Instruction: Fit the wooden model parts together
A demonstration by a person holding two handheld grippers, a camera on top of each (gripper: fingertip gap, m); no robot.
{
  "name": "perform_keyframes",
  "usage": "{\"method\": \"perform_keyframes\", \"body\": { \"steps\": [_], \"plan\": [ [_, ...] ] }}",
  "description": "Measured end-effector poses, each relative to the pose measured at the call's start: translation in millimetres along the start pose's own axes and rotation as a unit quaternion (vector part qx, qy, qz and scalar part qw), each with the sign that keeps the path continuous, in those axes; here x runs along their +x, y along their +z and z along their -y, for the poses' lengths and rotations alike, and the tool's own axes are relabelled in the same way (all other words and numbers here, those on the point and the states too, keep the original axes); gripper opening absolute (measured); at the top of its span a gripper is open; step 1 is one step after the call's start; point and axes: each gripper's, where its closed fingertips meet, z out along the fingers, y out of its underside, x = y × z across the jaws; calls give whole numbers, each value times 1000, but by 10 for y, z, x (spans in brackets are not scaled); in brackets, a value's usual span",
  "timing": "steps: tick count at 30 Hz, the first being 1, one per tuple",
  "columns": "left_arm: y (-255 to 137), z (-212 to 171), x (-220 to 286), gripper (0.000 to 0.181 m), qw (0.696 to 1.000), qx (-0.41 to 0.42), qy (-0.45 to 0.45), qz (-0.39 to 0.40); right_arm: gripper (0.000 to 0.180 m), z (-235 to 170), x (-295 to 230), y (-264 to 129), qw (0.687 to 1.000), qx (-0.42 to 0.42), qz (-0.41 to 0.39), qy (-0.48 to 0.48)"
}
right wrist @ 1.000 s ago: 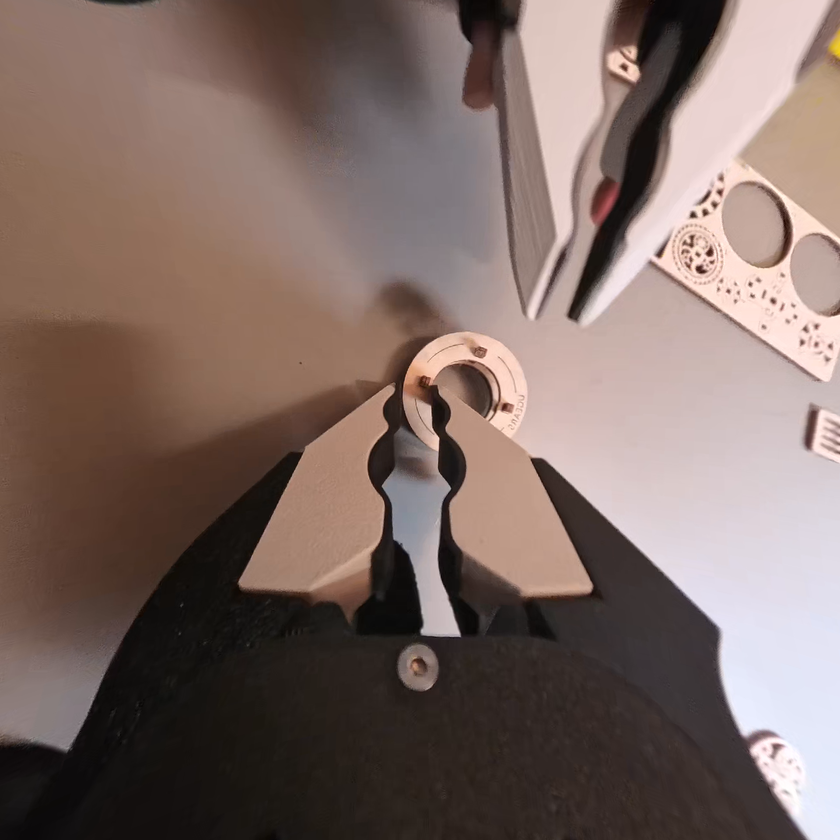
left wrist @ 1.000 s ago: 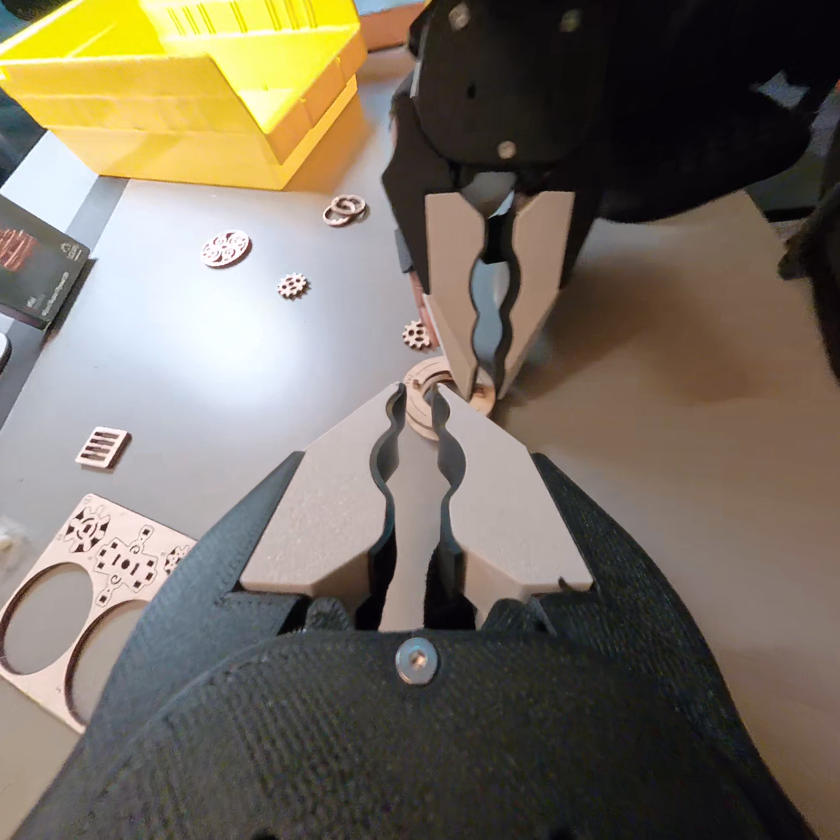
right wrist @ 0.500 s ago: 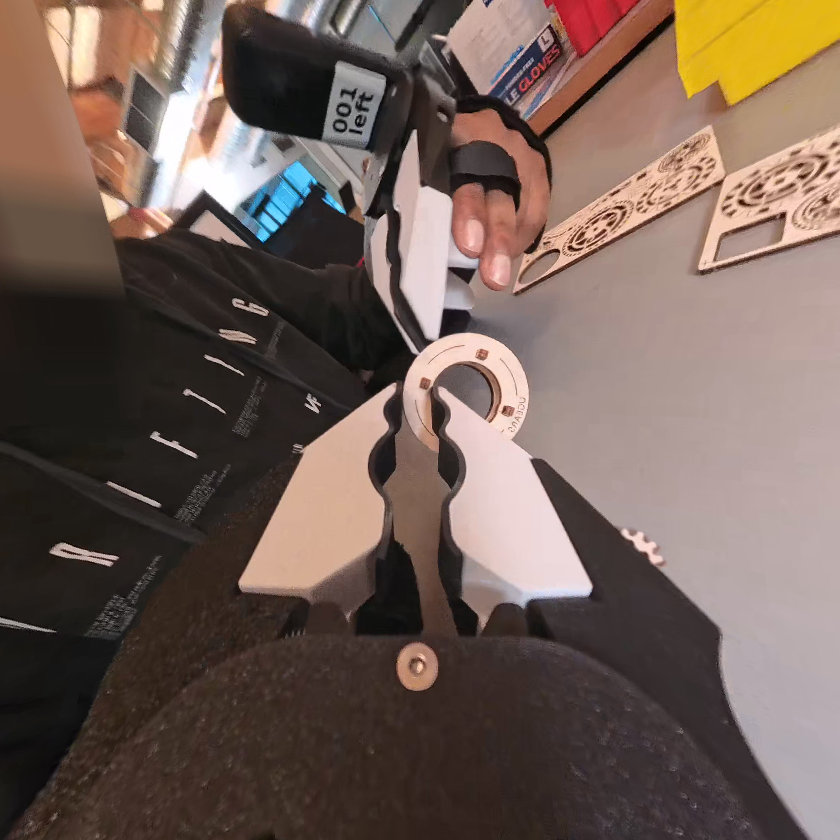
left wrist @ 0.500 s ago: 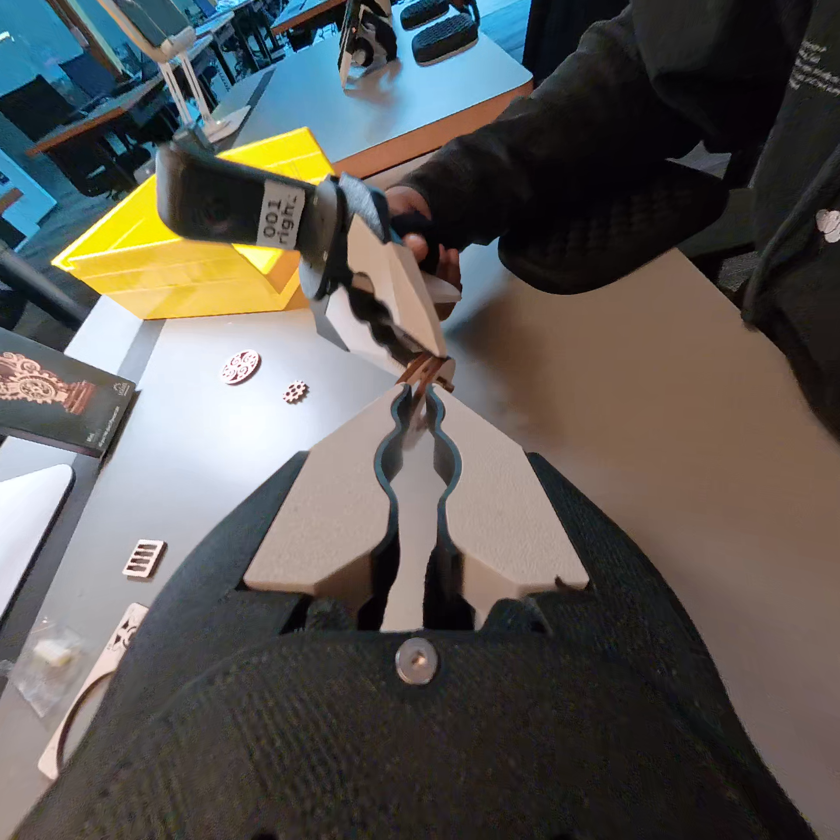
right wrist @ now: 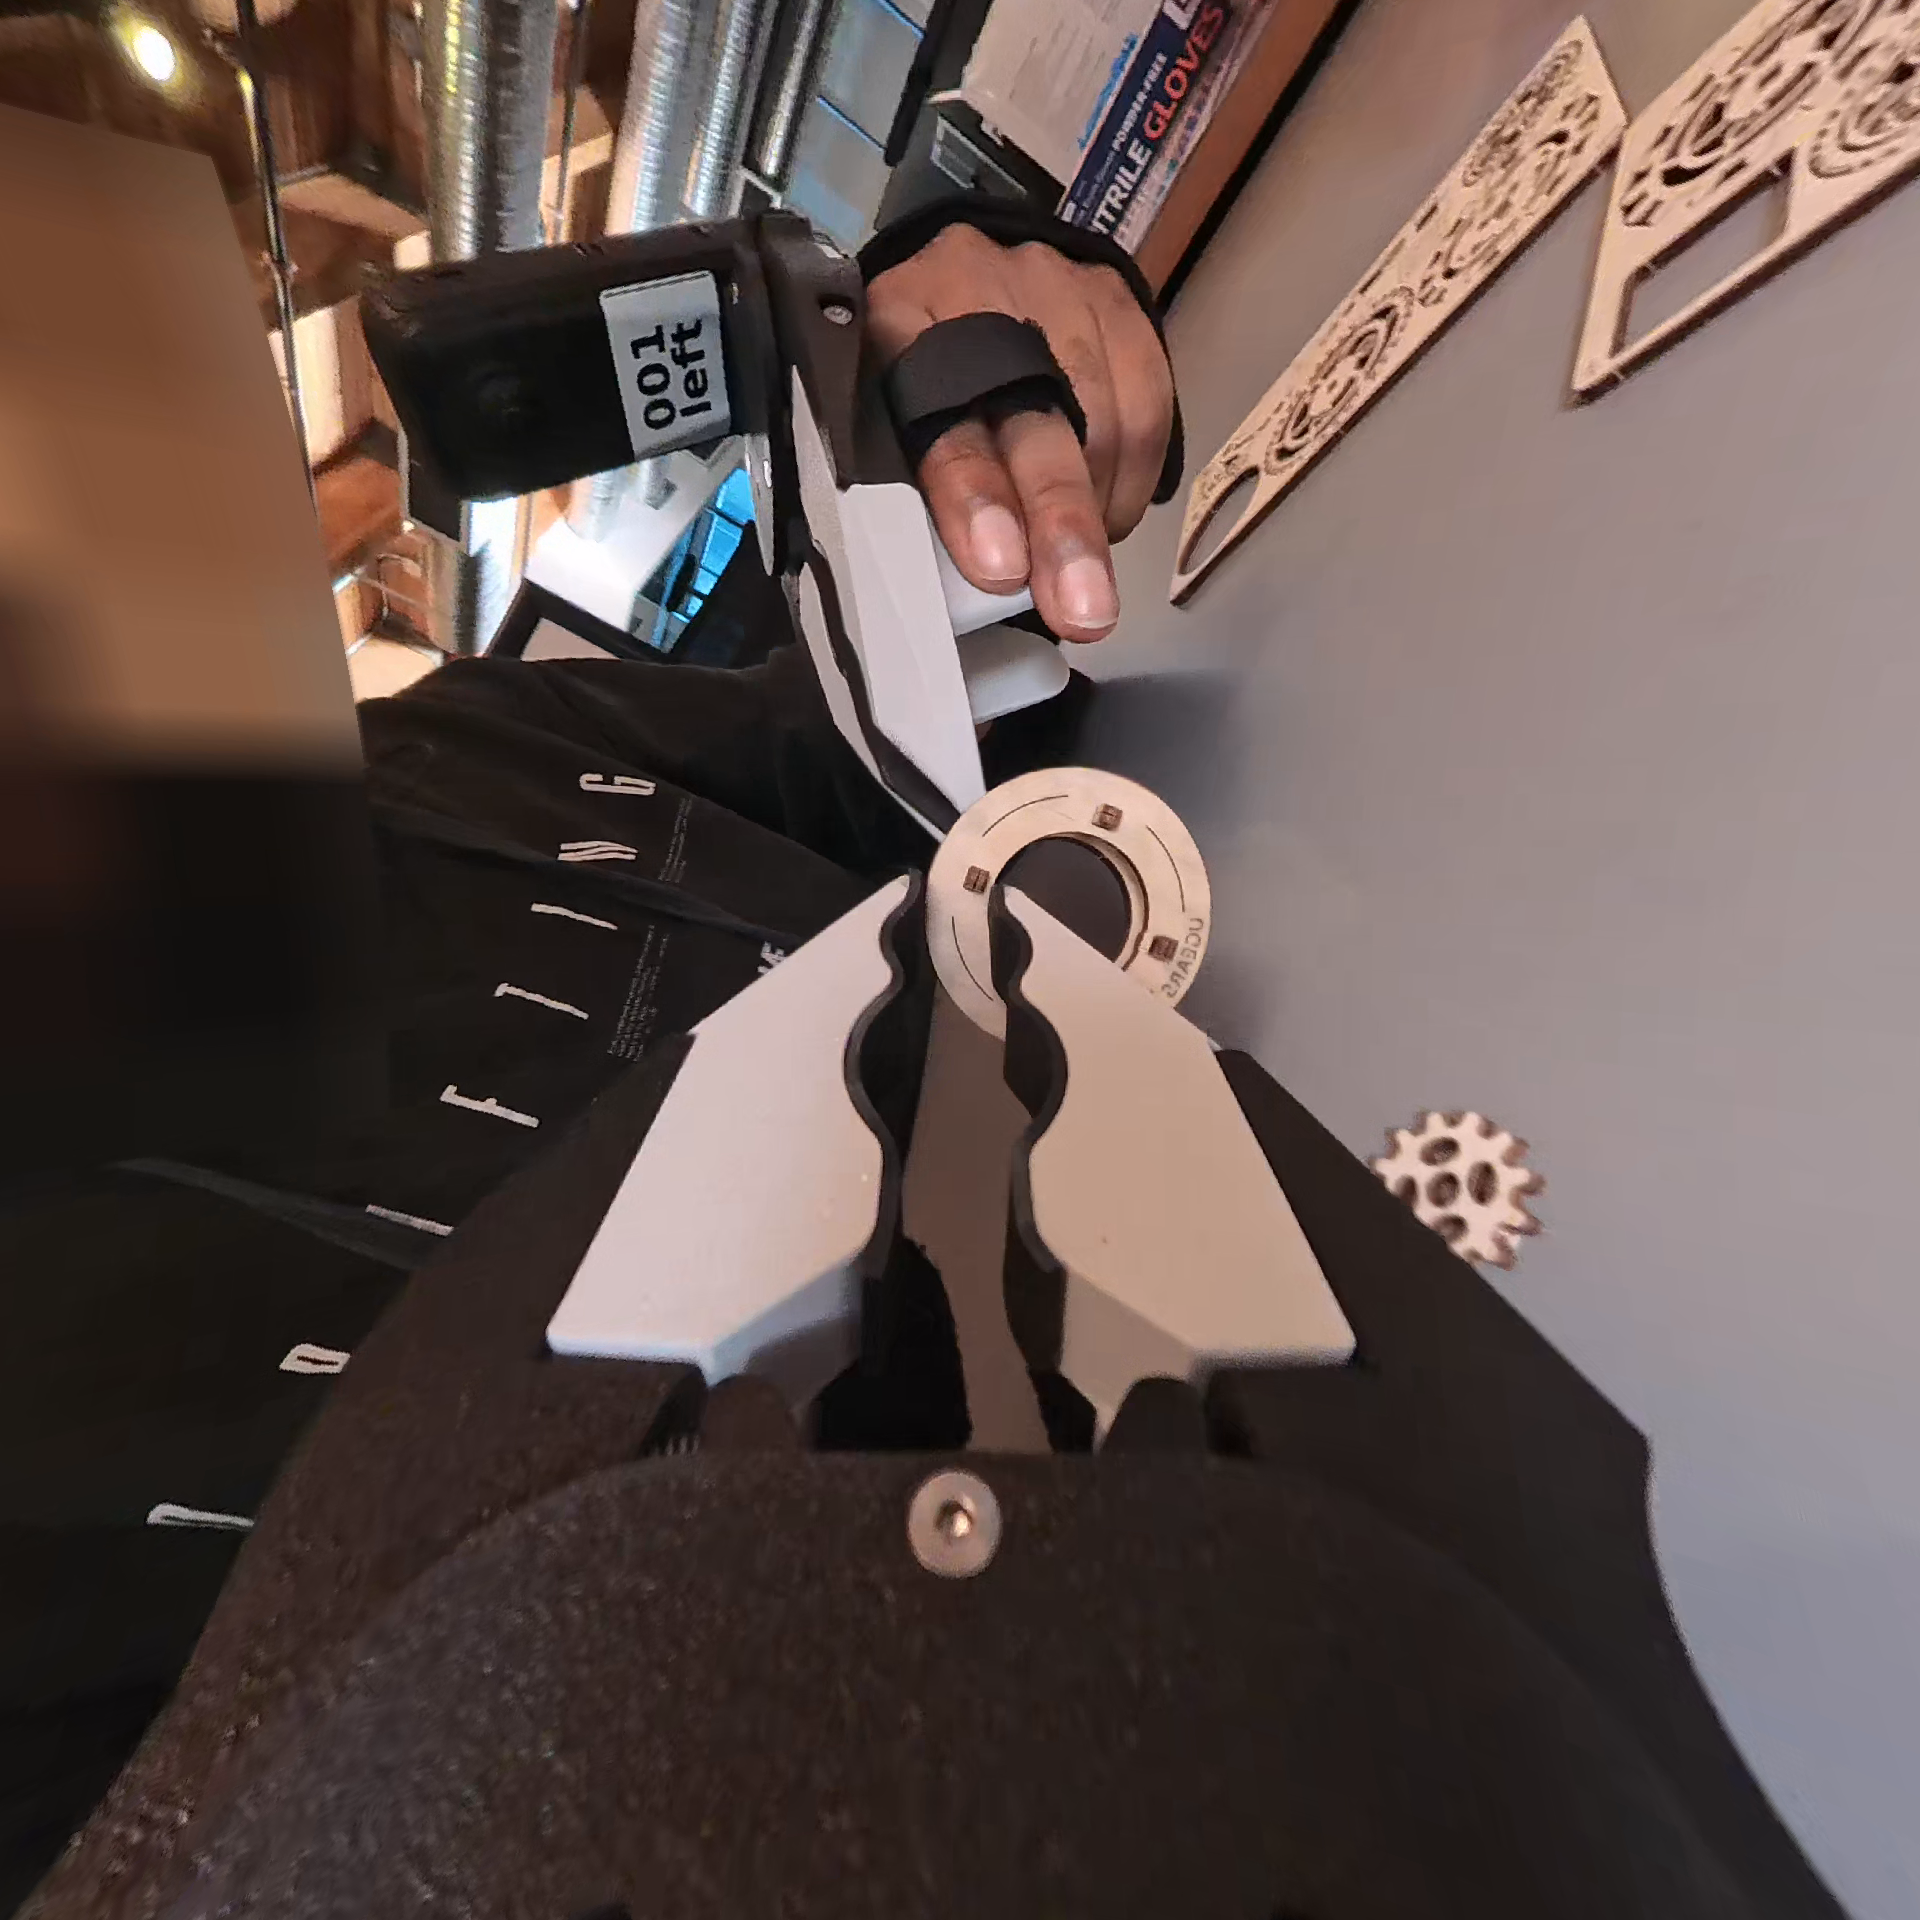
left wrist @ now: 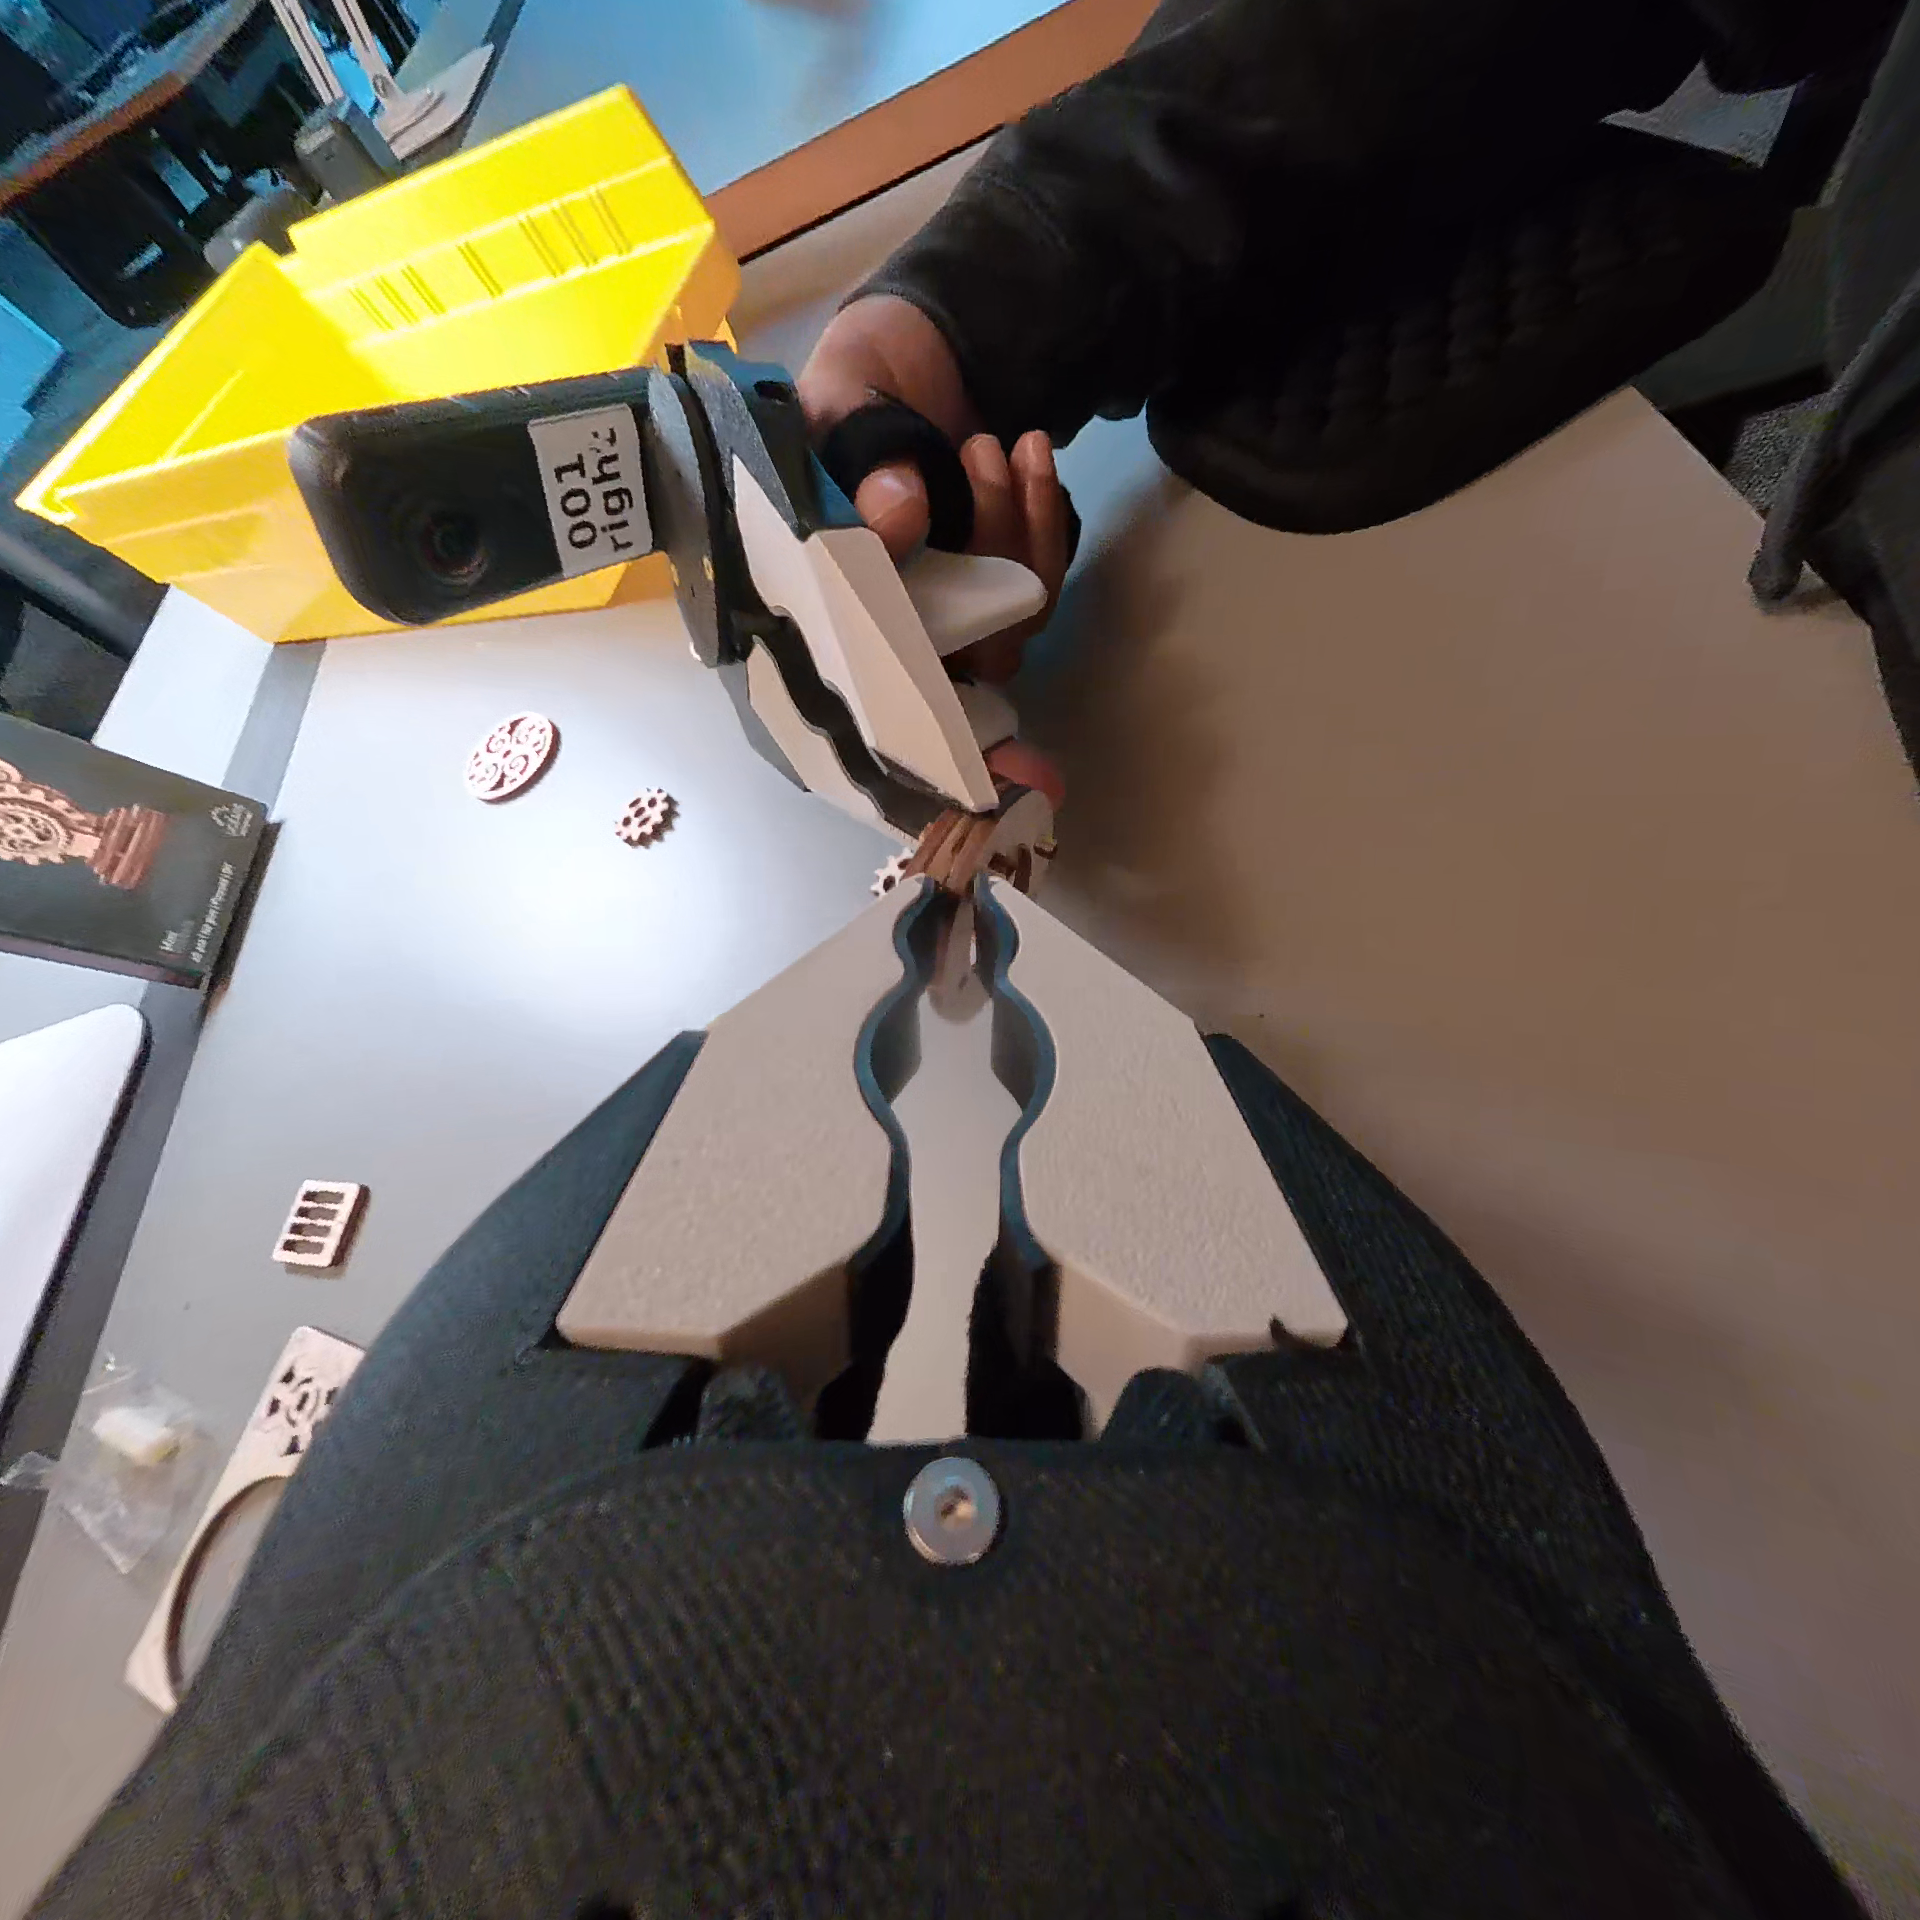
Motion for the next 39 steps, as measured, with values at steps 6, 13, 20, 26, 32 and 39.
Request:
{"method": "perform_keyframes", "body": {
  "steps": [6, 13, 20, 26, 32, 39],
  "plan": [
    [139, -251, 53, 1, 997, -66, -27, -23, 10, 0, 307, -46, 991, -17, -129, -33],
    [156, -231, 0, 1, 990, -32, -125, -55, 15, 66, 343, -158, 915, -84, -291, -266],
    [180, -238, -49, 3, 988, -28, -143, -44, 3, 58, 311, -152, 861, -139, -347, -345],
    [213, -208, -46, 5, 990, -35, -136, -32, 11, 55, 321, -206, 853, -167, -369, -329],
    [252, -177, -38, 2, 990, -36, -131, -33, 3, 13, 329, -232, 845, -210, -390, -299],
    [217, -208, -31, 2, 991, -39, -121, -42, 0, 24, 333, -171, 832, -259, -381, -309]
  ]
}}
